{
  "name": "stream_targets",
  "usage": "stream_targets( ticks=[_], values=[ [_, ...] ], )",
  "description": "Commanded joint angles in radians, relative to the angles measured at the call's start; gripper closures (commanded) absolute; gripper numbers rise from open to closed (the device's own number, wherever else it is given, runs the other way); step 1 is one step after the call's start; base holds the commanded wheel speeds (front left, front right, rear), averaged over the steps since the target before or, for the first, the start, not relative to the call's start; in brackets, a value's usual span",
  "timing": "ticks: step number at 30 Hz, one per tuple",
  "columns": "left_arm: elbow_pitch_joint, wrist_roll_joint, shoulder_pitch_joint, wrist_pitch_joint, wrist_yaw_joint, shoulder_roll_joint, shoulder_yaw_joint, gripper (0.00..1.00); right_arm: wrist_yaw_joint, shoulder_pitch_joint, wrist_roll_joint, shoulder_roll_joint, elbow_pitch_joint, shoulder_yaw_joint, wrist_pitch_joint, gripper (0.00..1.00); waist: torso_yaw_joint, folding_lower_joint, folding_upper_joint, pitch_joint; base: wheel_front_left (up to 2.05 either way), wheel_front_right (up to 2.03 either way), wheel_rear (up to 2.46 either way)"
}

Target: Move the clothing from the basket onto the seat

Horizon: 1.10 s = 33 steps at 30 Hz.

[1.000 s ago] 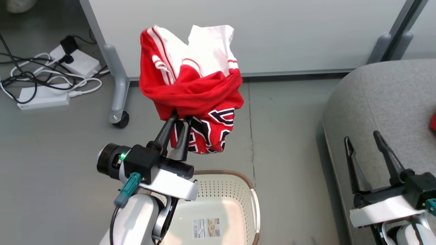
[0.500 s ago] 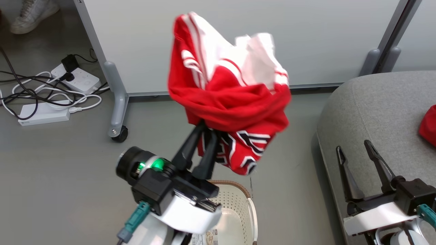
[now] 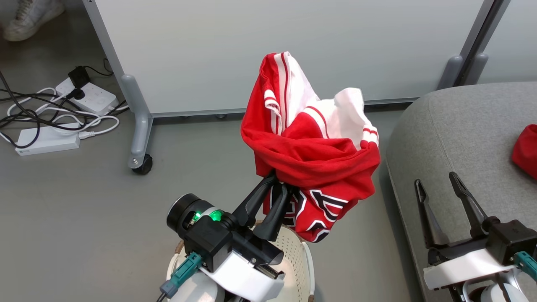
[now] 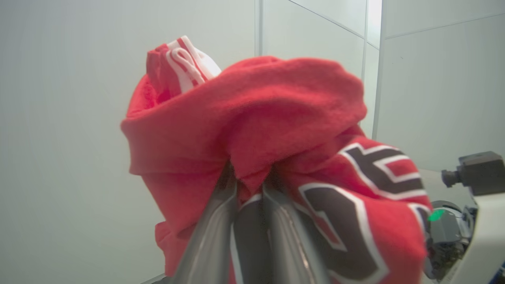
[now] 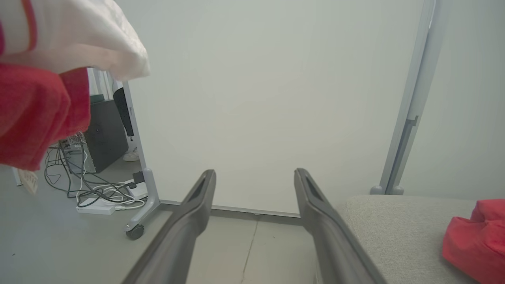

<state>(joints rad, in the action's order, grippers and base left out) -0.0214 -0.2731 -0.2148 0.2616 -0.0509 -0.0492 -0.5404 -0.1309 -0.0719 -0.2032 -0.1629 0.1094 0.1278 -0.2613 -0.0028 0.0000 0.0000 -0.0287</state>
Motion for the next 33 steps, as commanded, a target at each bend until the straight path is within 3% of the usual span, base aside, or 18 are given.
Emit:
stream_targets(
  ticks=[1, 15, 20, 26, 29, 33],
  values=[
    [-0.003, 0.001, -0.015, 0.005, -0.001, -0.003, 0.005, 1.0, 0.0, 0.002, -0.001, -0.005, -0.002, -0.003, -0.001, 0.0, 0.0, 0.0, 0.0, -0.001, 0.0, 0.0, 0.0],
    [0.014, 0.013, -0.019, 0.005, -0.009, -0.003, 0.011, 1.0, 0.0, -0.002, -0.024, -0.025, -0.016, 0.046, -0.001, 0.0, -0.002, 0.0, 0.0, -0.007, 0.0, 0.0, 0.0],
    [0.015, 0.019, -0.024, 0.005, -0.01, -0.003, 0.018, 1.0, 0.0, -0.018, -0.022, -0.096, -0.078, 0.139, -0.001, 0.0, -0.008, 0.0, 0.0, -0.016, 0.0, 0.0, 0.0],
    [0.029, 0.026, -0.03, 0.005, -0.019, -0.003, 0.024, 1.0, 0.0, -0.05, 0.179, -0.219, -0.175, 0.287, -0.001, 0.0, -0.014, 0.0, 0.0, -0.029, 0.0, 0.0, 0.0],
    [0.036, 0.027, -0.034, 0.005, -0.024, -0.003, 0.02, 1.0, 0.0, -0.066, 0.27, -0.247, -0.227, 0.344, -0.001, 0.0, -0.017, 0.0, 0.0, -0.036, 0.0, 0.0, 0.0],
    [0.042, 0.029, -0.039, 0.005, -0.03, -0.003, 0.012, 1.0, 0.0, -0.086, 0.286, -0.253, -0.283, 0.382, -0.001, 0.0, -0.017, 0.0, 0.0, -0.041, 0.0, 0.0, 0.0]
  ],
)
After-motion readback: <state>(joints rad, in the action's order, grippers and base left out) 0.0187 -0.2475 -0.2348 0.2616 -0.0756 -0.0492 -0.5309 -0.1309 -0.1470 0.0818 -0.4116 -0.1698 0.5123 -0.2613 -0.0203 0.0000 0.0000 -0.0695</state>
